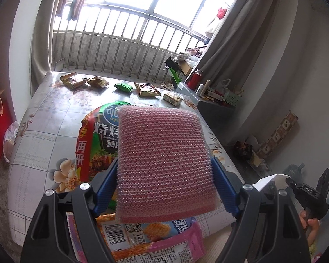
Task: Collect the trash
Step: 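Drop the pink pad and tissue into the blue wastebasket with both grippers, then grasp the pink snack bag with the right gripper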
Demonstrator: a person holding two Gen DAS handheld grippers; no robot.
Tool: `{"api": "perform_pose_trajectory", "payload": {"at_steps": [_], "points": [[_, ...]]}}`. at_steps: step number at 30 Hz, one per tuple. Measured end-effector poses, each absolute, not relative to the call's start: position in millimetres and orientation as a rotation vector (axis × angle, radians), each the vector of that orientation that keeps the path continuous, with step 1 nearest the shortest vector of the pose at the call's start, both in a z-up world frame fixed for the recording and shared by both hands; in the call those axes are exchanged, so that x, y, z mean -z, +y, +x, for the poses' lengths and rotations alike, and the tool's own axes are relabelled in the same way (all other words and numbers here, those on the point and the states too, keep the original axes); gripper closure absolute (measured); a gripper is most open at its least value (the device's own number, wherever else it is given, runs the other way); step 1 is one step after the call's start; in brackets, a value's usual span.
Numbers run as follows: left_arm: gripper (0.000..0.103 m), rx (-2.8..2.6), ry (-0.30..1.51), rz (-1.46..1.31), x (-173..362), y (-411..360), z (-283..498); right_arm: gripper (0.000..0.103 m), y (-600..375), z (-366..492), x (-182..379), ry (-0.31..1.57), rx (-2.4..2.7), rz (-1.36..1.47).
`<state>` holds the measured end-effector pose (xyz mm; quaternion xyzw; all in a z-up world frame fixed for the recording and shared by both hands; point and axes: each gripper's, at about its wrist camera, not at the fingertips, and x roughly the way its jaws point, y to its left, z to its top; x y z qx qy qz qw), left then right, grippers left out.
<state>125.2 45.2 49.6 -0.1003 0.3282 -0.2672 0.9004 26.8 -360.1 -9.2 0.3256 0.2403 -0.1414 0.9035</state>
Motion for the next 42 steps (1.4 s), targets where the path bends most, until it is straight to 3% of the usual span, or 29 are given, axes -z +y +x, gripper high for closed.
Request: {"api": "perform_pose_trajectory", "payload": {"at_steps": [8,16,22,30,33,35,39,42], "points": [[0.024,0.723,0.724,-0.145,-66,-32,120,0.103,-397,-6,18,0.453,0.39,0.723],[0.024,1.029,0.902,0.053,-86,-216,120,0.103,-444,-45,49,0.438,0.552,0.808],[0.024,1.136,1.028,0.314,-45,-381,111,0.103,-494,-58,102,0.467,0.677,0.937],[0.024,1.183,1.115,0.396,42,-535,105,0.103,-562,-43,164,0.496,0.815,1.065],[0.021,1.183,1.08,0.397,64,-568,101,0.091,-585,-35,181,0.49,0.878,1.101],[0.018,1.143,1.087,0.393,75,-579,99,0.04,-598,-29,195,0.523,0.897,1.139],[0.009,1.102,1.113,0.341,76,-577,97,0.039,-598,-33,203,0.556,0.916,1.164],[0.009,1.128,1.076,0.351,57,-567,97,0.036,-583,-43,195,0.538,0.904,1.144]]}}
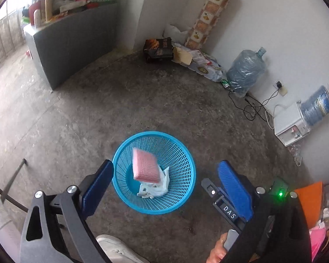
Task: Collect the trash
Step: 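Grasp the pink snack bag with the right gripper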
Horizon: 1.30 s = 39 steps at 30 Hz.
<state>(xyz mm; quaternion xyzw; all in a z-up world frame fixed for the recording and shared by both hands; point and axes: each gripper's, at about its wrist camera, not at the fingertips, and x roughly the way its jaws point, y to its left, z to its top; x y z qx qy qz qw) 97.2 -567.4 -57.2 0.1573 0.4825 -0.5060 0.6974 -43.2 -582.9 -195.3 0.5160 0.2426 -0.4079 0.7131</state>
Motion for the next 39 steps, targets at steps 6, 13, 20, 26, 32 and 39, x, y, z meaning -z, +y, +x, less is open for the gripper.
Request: {"api": "perform_pose_trajectory", "payload": {"at_steps": [6,13,20,26,32,39], "points": [[0.009,1.224,0.98,0.318,-19,-514,95,0.036,-553,-70,168,0.469,0.826,1.162],[0.006,1.264,0.811,0.262,-123,-375,87,0.034,-504,-77,117,0.466,0.585,1.073],[0.006,1.018,0.661,0.122,-163,-185,93,0.03,-438,-38,86,0.538,0.111,1.051],[0.006,0.738,0.653,0.0,-144,-49,92,0.03,-352,41,78,0.684,-0.355,1.05],[0.006,0.536,0.664,-0.101,-99,42,95,0.032,-262,104,82,0.856,-0.546,0.913],[0.006,0.433,0.754,-0.208,-39,87,104,0.04,-214,127,107,1.032,-0.582,0.847]]}}
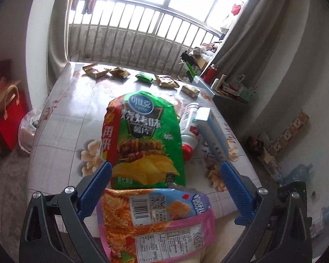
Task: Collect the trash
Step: 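Grasp the pink snack bag with the right gripper, then grasp the red-green chip bag with the left gripper while the right holds its bag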
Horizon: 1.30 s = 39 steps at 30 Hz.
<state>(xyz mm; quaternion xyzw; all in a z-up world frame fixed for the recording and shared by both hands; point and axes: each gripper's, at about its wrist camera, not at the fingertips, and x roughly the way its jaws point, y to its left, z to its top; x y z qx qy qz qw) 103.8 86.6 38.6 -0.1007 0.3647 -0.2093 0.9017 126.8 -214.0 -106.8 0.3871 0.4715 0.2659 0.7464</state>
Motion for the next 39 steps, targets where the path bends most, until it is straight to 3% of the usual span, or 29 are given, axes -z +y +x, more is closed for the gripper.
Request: {"api": "perform_pose_trajectory", "payload": {"at_steps": [12,15,17,19,25,39], "points": [[0.006,0.417,0.856,-0.306,11,98,126,0.058,-178,154,127,1.189,-0.561,0.76],[0.006,0.41,0.864,-0.318,21,100,127,0.071,-179,157,126,1.204,-0.564,0.768],[0.006,0.401,0.876,-0.333,27,101,128,0.089,-180,158,128,1.218,-0.569,0.773],[0.006,0.398,0.882,-0.348,32,102,131,0.094,-182,158,131,1.225,-0.574,0.785],[0.006,0.387,0.865,-0.35,31,104,138,0.099,-204,144,123,1.182,-0.574,0.82],[0.011,0.399,0.889,-0.518,31,135,204,0.1,-291,85,91,1.055,-0.428,0.791]]}}
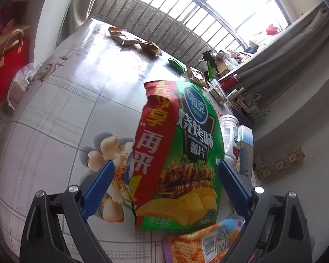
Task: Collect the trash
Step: 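Grasp the red-green chip bag with the left gripper while the right holds its bag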
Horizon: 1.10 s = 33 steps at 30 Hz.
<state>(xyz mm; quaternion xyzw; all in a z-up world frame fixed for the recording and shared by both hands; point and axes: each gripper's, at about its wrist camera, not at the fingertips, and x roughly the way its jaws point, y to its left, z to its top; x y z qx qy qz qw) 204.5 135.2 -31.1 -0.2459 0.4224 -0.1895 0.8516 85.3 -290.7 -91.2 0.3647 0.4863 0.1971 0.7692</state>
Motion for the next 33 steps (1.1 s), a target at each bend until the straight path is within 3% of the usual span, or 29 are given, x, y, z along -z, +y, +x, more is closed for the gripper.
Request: {"api": "perform_pose_trajectory", "payload": {"at_steps": [8,25,33], "points": [[0.015,0.412,0.964,-0.646,49,153,244,0.1,-301,80,90,1.056,-0.409,0.787],[0.065,0.557,0.971,-0.729,52,150,230,0.101,-279,96,88,1.034,-0.385,0.832],[0.084,0.608,0.92,-0.762,36,155,217,0.101,-284,95,84,0.975,-0.416,0.9]]}}
